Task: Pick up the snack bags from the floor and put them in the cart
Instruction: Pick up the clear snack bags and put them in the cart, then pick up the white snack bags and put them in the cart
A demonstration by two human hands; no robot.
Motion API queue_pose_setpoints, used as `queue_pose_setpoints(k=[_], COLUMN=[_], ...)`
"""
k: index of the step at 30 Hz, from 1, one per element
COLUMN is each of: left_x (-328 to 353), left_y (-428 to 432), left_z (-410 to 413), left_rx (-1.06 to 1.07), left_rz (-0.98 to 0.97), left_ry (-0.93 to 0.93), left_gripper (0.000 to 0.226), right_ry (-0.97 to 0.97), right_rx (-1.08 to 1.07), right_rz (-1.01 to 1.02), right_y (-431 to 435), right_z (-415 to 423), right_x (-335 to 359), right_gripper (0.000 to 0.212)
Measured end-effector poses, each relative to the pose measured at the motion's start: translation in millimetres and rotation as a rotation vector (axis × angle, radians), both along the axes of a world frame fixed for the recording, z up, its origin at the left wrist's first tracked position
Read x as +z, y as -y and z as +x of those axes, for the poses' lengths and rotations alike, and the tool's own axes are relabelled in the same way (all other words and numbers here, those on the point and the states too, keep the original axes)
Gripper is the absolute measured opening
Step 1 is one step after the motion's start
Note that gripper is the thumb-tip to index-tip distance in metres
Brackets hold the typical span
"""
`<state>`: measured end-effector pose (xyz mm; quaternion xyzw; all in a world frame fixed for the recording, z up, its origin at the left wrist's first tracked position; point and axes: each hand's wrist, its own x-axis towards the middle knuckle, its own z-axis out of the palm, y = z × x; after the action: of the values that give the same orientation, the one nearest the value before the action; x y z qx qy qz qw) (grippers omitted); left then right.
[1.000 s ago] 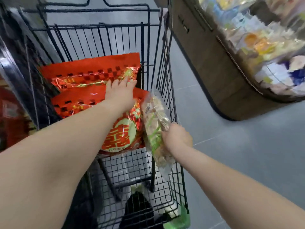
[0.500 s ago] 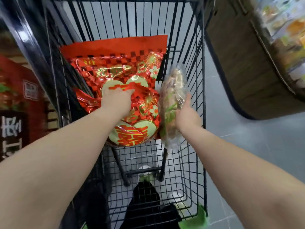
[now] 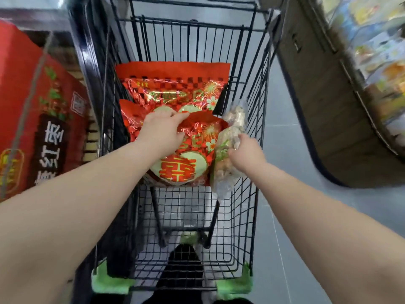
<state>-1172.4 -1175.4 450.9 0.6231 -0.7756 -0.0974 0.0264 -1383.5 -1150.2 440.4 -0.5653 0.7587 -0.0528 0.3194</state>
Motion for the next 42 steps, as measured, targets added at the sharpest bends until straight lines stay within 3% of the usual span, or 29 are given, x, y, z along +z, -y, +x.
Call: queue_pose_setpoints(k=[8, 11, 14, 29, 42], left_x=[88, 107, 121, 130, 115], left_y=[-148, -215, -284, -624, -931], left_z=[-15, -14, -1, 162, 349], left_rx=[0.37, 0.501, 0.625, 1.236, 1.632], left_rz=[-0.175, -0.225, -0.255, -0.441, -0.457], left_ry=[-0.38, -0.444, -0.483, -0.383, -0.29], left_gripper=[0.04, 0.032, 0.031, 0.035, 0.036], right_ry=[0.184, 0.208, 0.243, 0.415, 0.513], right_rx=[0.286, 0.411, 0.576, 1.264, 1.556], right_rz=[-0.255, -0.329, -0.368, -0.345, -0.159], right_y=[-100, -136, -176, -424, -698], right_z=[-11, 1, 28, 288, 533], right_x=[94, 109, 124, 154, 134], right_gripper=[0.046, 0.059, 0.058, 0.048, 0.05])
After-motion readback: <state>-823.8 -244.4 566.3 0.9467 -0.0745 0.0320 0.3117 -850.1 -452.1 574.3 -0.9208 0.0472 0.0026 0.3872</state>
